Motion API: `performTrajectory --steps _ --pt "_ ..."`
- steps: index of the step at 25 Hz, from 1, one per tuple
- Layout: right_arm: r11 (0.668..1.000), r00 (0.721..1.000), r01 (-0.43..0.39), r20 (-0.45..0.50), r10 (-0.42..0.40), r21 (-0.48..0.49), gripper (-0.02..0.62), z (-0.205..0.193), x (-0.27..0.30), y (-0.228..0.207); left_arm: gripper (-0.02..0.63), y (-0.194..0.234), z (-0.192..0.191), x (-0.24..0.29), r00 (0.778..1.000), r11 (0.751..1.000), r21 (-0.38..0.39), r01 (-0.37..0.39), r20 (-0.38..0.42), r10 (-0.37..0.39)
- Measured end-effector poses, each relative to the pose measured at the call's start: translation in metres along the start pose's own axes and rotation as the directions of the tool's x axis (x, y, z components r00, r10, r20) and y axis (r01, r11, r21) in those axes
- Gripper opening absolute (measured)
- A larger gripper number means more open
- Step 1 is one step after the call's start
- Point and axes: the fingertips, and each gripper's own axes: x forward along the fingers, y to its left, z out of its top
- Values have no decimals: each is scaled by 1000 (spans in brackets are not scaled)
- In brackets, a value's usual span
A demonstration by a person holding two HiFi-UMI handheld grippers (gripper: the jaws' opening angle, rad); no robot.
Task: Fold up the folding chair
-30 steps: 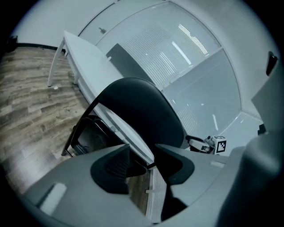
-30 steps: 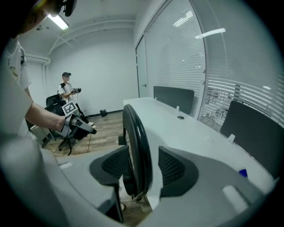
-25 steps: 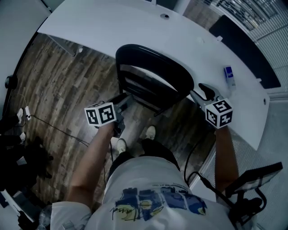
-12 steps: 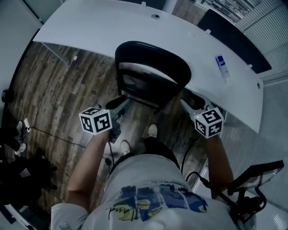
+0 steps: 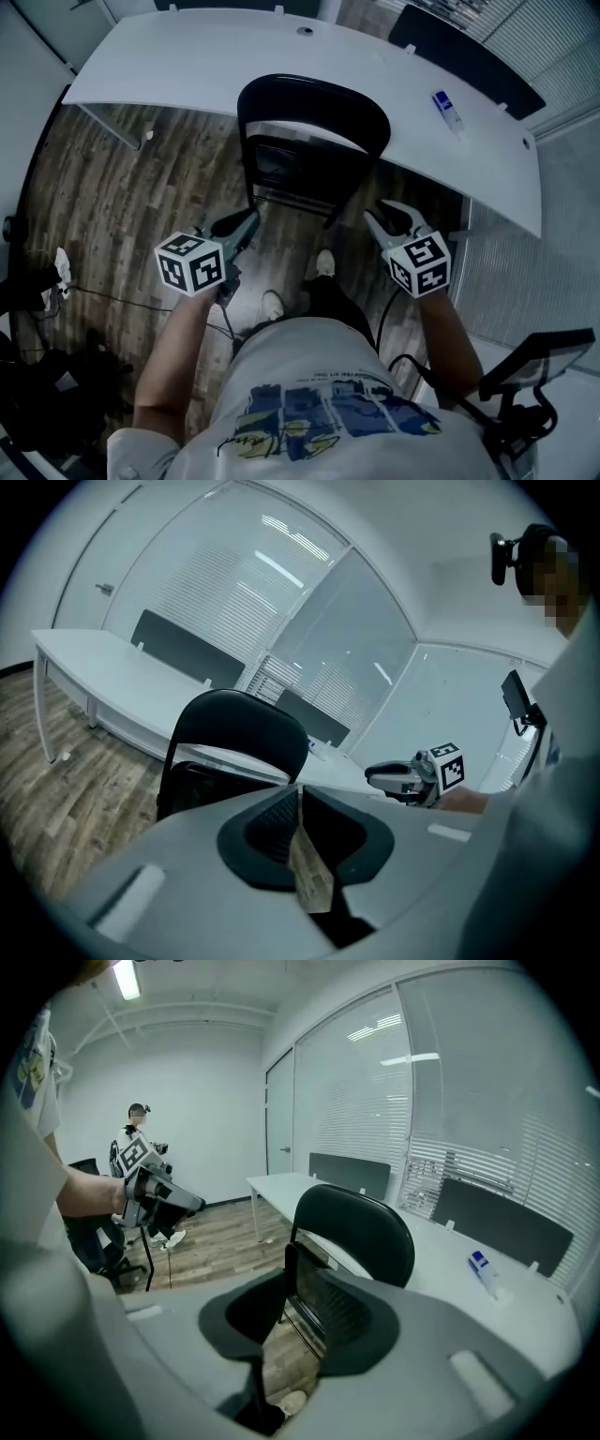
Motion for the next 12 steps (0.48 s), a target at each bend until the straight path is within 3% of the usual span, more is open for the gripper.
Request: performTrajectory --steps 6,12 --pt "997 997 54 50 -57 49 4 -5 -38 40 5 -22 -16 -29 999 997 62 39 -10 -38" --pt "995 995 60 75 -66 81 3 -16 -71 75 5 -52 -27 -48 996 991 105 79 20 -82"
